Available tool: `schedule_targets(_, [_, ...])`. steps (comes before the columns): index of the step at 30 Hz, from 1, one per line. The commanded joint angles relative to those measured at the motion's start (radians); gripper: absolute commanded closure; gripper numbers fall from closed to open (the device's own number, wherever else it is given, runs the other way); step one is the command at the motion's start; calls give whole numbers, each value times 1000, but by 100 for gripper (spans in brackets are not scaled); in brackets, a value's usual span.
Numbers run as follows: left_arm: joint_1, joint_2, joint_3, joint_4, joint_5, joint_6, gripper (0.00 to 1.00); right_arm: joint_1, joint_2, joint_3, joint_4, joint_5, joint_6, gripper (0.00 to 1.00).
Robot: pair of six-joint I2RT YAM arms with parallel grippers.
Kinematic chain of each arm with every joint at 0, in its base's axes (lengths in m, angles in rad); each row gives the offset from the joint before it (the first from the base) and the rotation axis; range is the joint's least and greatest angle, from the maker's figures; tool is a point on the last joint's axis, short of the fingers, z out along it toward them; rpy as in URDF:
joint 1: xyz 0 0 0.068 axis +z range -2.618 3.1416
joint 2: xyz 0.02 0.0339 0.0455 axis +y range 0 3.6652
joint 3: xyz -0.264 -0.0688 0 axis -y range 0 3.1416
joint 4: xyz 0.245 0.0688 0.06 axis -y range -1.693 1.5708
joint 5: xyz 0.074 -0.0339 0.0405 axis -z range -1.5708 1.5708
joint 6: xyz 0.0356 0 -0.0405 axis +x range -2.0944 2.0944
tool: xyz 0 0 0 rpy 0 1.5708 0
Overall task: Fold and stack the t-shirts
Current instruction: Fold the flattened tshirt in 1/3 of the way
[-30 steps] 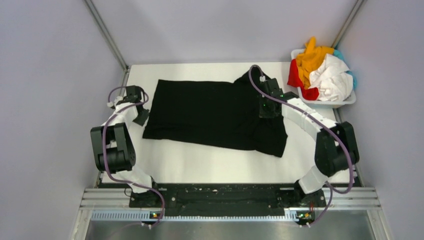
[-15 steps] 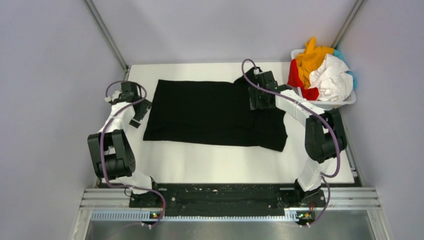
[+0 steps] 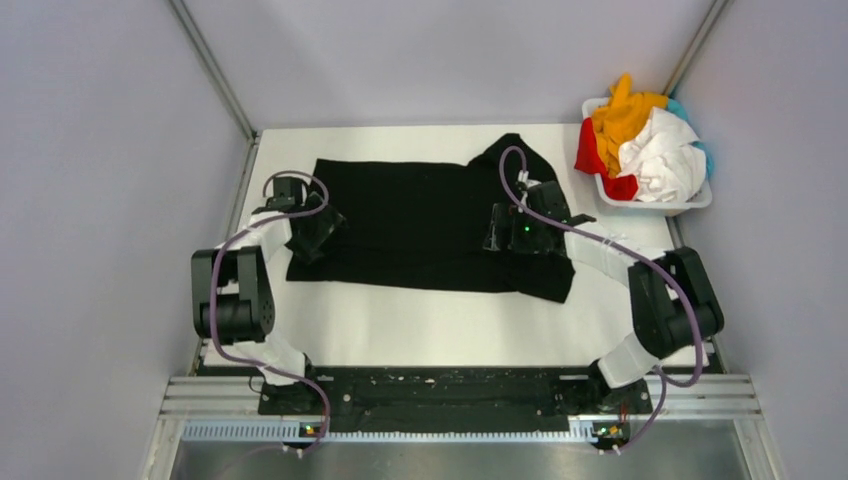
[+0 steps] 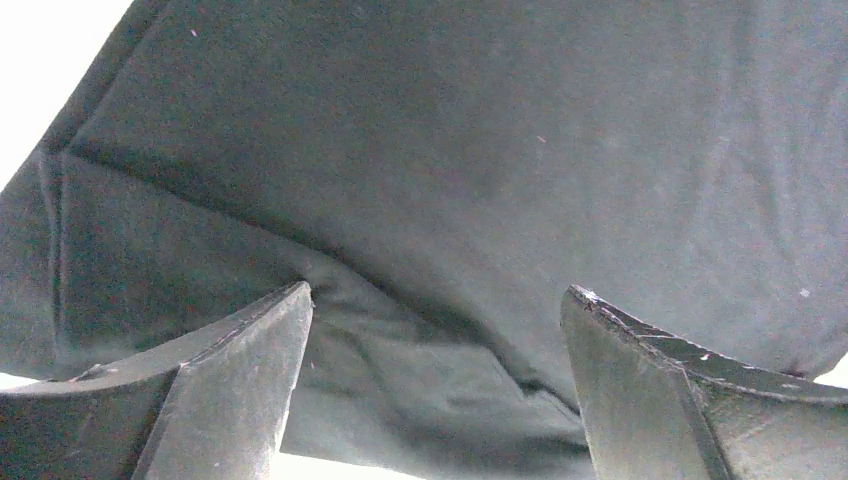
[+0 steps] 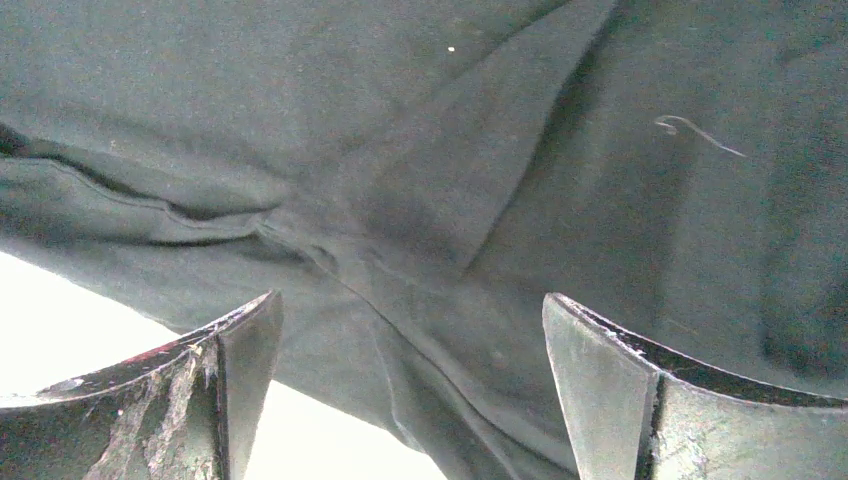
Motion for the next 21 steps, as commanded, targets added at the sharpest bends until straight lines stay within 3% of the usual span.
schedule_targets(1, [9,101,78,36,-11,34,1,21,91,6,155,-133,75,1])
schedule_targets(4, [14,161,133,20,-88,34,1,36,143,35,198,-141,80,1])
schedule_targets(10, [17,179,199,-8,-111,35,2,54,258,192,251,-134,82,1])
schedule_targets(15, [18,179,248,-49,-271,36,1,58,394,383,287,-145,121,1])
schedule_targets(19, [26,207,377,-150,-387,29,1,60,437,535,201,-87,105,1])
schedule_targets(21, [30,204,431,-161,-446,34,1,63,401,536,148,-30,76,1])
